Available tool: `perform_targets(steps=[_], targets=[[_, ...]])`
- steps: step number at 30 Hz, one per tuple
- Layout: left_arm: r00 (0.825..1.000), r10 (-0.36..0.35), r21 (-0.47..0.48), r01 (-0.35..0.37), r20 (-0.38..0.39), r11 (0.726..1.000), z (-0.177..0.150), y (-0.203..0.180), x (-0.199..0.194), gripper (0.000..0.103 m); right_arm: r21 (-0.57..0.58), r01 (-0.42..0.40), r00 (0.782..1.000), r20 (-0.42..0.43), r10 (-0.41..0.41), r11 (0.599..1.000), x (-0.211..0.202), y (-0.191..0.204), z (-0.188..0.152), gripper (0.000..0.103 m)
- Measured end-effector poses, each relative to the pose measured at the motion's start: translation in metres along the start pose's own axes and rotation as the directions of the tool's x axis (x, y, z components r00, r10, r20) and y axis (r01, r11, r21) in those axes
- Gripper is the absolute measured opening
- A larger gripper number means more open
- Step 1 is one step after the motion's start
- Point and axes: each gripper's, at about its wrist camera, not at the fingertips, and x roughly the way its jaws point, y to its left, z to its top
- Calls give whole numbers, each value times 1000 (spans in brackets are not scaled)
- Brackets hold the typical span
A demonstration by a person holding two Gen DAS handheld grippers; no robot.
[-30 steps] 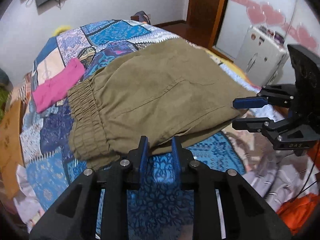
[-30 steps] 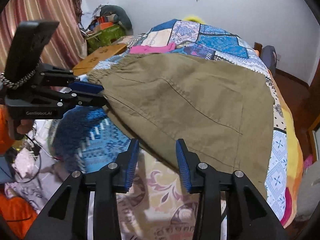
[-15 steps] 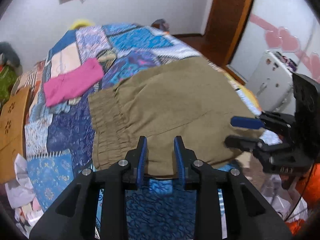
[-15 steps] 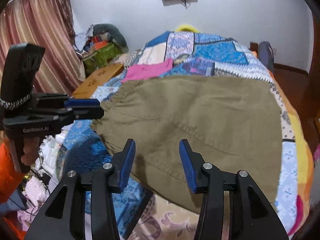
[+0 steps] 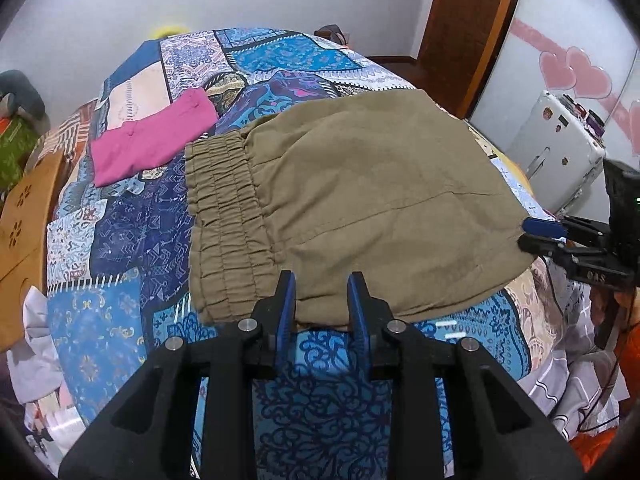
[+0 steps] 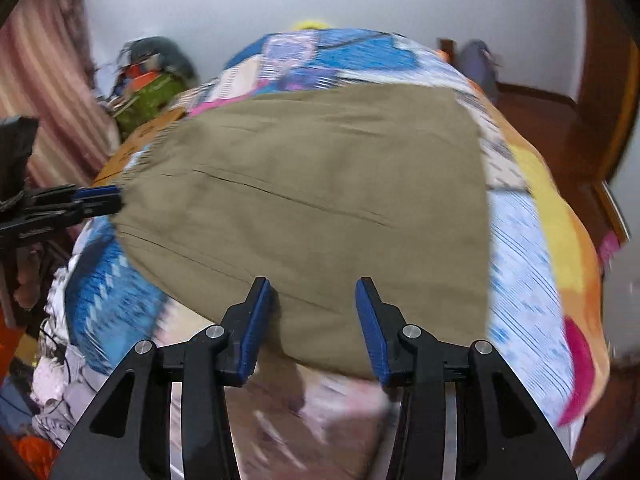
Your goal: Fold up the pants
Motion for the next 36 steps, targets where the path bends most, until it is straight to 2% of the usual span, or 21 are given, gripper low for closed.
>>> perform_targets(steps=[1,4,8,12,18,20,23,25,30,36], targets=[[1000,0,2,0,3,1000,-2,0,0,28,10,32,999,-5,-32,999,-2,-8,-5,39],[1000,12,15,-13,11,1000,-6,-3,0,28,93,-28,1000,-4,29,995,-9,-31,-16,41],[999,35,25,-35,1,999,-3,-8,-2,28,34,38,999,-13,-38,999,-15,-18,-15,40],[1000,9,-3,-9,-3,1000,10,-3,-14,28,1,42,999,-10,-42,999,-21,-15,-2,42],[993,107,-23,-106,52,994,51,21,-25,29,-10,46,997,64,-45,999,-30,-23,28,43],[990,126,-45,-124,58,991,62,30,-22,31,-14,53,995,90,-51,999,-31,-27,41,45],[989,133,-104,-126,62,987,80,48,-12,45,-22,70,991,118,-67,997,-27,-32,61,47],[989,132,-143,-122,64,982,88,59,-5,63,-29,79,989,129,-74,996,-24,-37,72,48],[992,121,-191,-111,40,975,105,77,22,65,-41,109,984,143,-102,993,-3,-55,104,52],[994,106,-183,-108,-22,977,115,85,59,65,-31,116,986,122,-111,993,36,-81,140,52]])
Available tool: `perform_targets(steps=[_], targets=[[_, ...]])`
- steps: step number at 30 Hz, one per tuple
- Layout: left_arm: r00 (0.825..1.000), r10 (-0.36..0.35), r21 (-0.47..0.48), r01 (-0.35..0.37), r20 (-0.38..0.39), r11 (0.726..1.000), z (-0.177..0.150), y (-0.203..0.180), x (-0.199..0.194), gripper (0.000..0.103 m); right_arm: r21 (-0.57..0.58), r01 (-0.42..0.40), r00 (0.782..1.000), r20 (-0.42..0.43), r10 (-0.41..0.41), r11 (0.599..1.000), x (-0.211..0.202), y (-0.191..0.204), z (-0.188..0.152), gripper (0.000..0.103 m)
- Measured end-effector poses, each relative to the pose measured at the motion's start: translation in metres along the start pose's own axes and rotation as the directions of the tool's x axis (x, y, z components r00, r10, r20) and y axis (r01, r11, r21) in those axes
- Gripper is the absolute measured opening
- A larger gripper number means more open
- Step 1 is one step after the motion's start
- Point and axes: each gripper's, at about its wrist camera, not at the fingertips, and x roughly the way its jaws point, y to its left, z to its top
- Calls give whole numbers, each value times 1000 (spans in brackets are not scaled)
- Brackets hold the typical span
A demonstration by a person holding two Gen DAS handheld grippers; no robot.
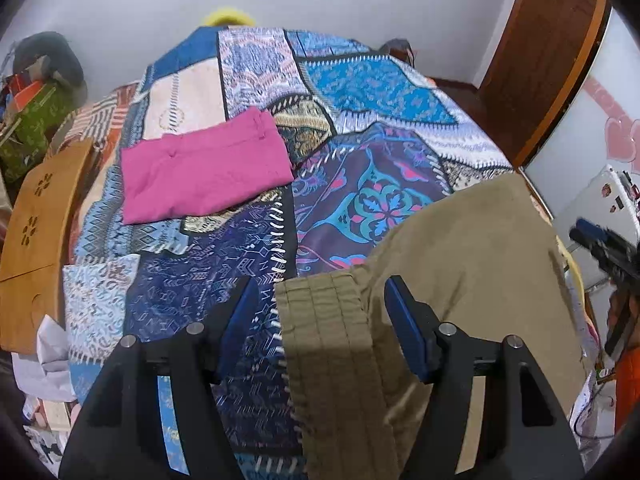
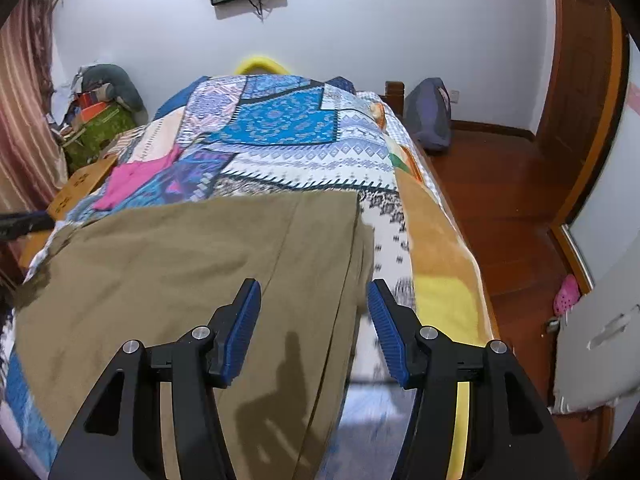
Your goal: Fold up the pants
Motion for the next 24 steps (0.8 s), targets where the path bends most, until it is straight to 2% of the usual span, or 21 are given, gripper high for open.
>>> perform_targets(steps=[4,10,11,14,17,20,23,24], targets=[[999,-42,-9,42,-30,999,2,2,19,66,11,-12,1000,-25,13,1000,35,-10,18,52],[998,-48,-32,47,-45,998,1,8,37,66,-11,-24,998,-60,24,1000,78,-13,37,52],[998,-47,-37,45,-45,998,1,9,38,66,-19,-16,998,-60,15,1000,83,-12,39,50],[999,-21,-63,19,-33,998,0,15,39,66,-49,15,994,-103,-20,999,104,-11,41,31],[997,-53,-136,45,-53,990,-3,27,48,67,-31,14,994,-112,-17,999,111,-17,42,30],[997,-51,-175,40,-58,984,-5,33,56,75,-9,11,993,-120,-12,1000,111,-20,41,29],[996,-53,-178,40,-65,983,-4,34,55,76,-28,34,991,-132,-37,999,109,-16,43,29],[997,-45,-169,33,-67,985,-3,32,52,76,-31,40,990,-136,-43,999,106,-15,46,32]])
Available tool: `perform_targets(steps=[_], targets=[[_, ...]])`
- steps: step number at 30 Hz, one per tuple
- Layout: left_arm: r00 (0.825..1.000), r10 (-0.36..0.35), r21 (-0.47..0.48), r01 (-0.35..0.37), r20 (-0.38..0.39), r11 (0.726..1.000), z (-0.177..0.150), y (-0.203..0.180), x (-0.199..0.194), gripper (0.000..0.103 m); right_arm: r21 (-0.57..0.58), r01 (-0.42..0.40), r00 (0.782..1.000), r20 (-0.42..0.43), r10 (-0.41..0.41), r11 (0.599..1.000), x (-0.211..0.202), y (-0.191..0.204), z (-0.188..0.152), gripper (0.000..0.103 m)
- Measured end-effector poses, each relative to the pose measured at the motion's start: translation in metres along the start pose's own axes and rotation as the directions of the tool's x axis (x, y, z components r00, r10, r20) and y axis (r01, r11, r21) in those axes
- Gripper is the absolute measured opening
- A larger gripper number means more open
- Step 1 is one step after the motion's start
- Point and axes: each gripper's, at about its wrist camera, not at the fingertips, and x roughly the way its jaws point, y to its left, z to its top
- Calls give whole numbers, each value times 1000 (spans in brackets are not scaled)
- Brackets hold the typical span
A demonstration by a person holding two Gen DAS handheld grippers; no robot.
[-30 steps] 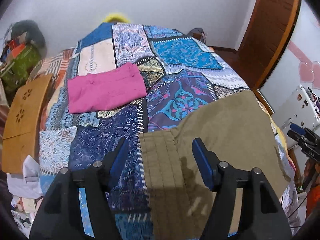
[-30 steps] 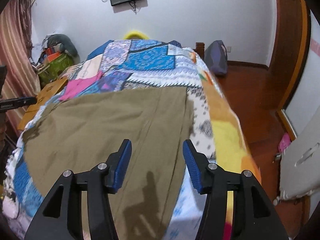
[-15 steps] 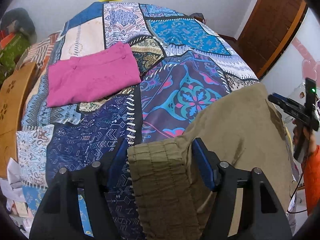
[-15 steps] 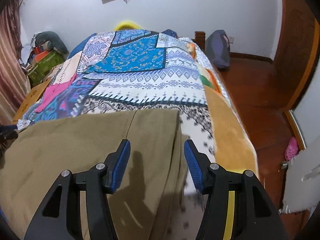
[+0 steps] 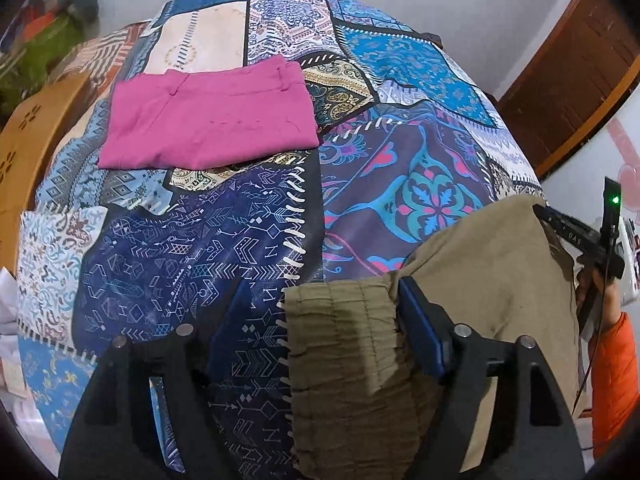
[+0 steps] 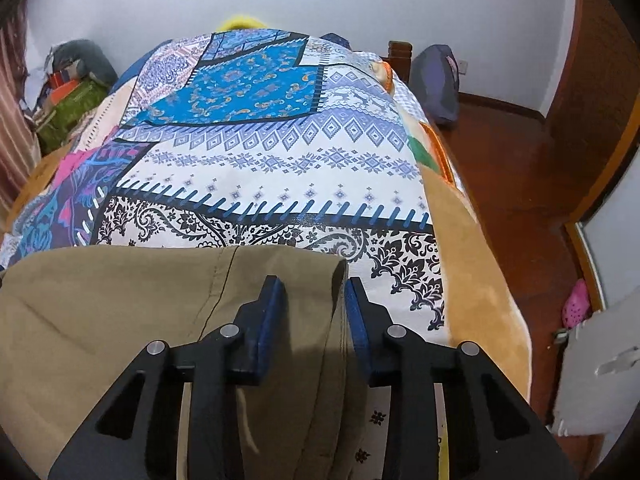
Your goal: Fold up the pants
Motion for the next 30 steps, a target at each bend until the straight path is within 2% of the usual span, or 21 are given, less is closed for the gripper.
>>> perform_targets(steps=[2,5,8,11,14,16,20,22,24,30], targets=[[1000,22,26,-23,6,999,1,-5,-9,75,-10,20,1000,-7,-20,1000,-12,3,3,32],[996,53,98,-60,78,993,2,-20,-37,75,-26,-6,1000,31,7,1000,-34,12,4,35],[990,16,141,-36,142,989,2,-34,-64,75,-59,-63,995,76,67,996,-63,31,1,46],[988,-33,180,5,152,984,1,-50,-74,75,-95,-134,986,92,143,986,-82,56,-4,51],[992,-42,222,14,120,975,-7,-66,-65,75,-112,-233,969,60,241,966,-86,83,-11,54],[996,-43,228,23,80,973,-14,-71,-51,74,-125,-270,961,25,275,955,-78,101,-15,55],[1000,-11,249,10,4,968,-31,-72,-22,71,-148,-298,954,-90,287,943,-46,128,-29,55],[1000,5,271,-13,29,963,-39,-71,-22,72,-157,-310,945,-157,286,938,-33,135,-38,56],[999,22,293,-35,46,956,-48,-71,-24,72,-174,-303,950,-134,283,937,-38,135,-46,57],[996,42,297,-64,79,953,-59,-68,-28,74,-152,-318,942,-159,294,936,-53,128,-69,57]])
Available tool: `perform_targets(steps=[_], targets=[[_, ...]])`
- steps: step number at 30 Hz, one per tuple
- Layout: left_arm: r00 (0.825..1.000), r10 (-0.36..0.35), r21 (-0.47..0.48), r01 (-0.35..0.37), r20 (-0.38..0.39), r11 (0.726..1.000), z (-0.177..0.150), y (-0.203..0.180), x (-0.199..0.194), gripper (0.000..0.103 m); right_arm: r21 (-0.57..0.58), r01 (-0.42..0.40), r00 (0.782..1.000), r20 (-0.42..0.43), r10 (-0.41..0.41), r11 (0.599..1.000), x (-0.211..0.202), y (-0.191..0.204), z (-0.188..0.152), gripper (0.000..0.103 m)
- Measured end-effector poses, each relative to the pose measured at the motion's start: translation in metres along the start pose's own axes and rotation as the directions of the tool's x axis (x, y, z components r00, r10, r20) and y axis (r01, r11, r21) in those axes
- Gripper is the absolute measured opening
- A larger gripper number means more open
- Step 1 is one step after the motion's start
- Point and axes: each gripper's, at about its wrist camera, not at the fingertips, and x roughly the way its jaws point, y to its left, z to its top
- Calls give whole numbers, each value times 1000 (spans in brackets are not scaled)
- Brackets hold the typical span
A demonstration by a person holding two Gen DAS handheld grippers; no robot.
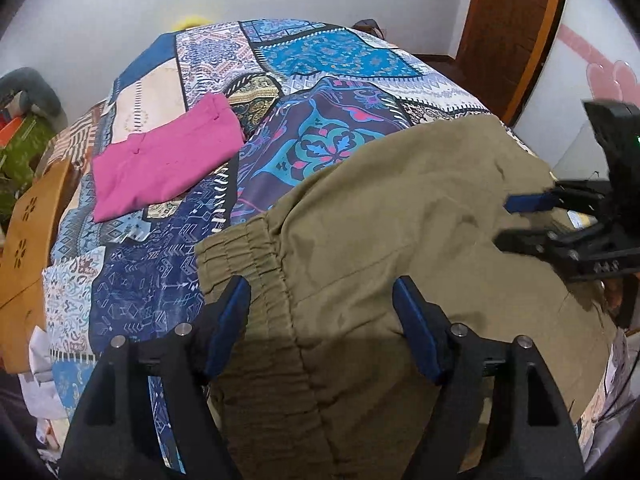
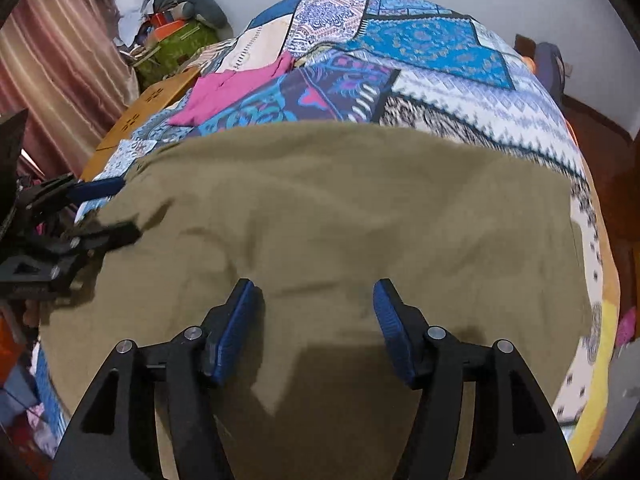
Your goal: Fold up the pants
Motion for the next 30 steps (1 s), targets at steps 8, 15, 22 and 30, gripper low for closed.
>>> perform_targets(steps=[8,15,22,30], targets=[[1000,26,-10,-26,16,1000,-10,0,-30,74,43,57,998,19,-58,997,-28,4,-30,58],[996,9,-85,-1,90,996,-14,7,-86,74,59,81,990,114,-87,995,-76,18,-33,58],[988,6,-126,14,155,992,-28,7,-131,77,1,144,952,273,-139,990,-123,54,-36,63],[989,-86,-183,108,120,977,-61,1,-137,81,2,144,926,351,-136,990,-128,80,-57,66]])
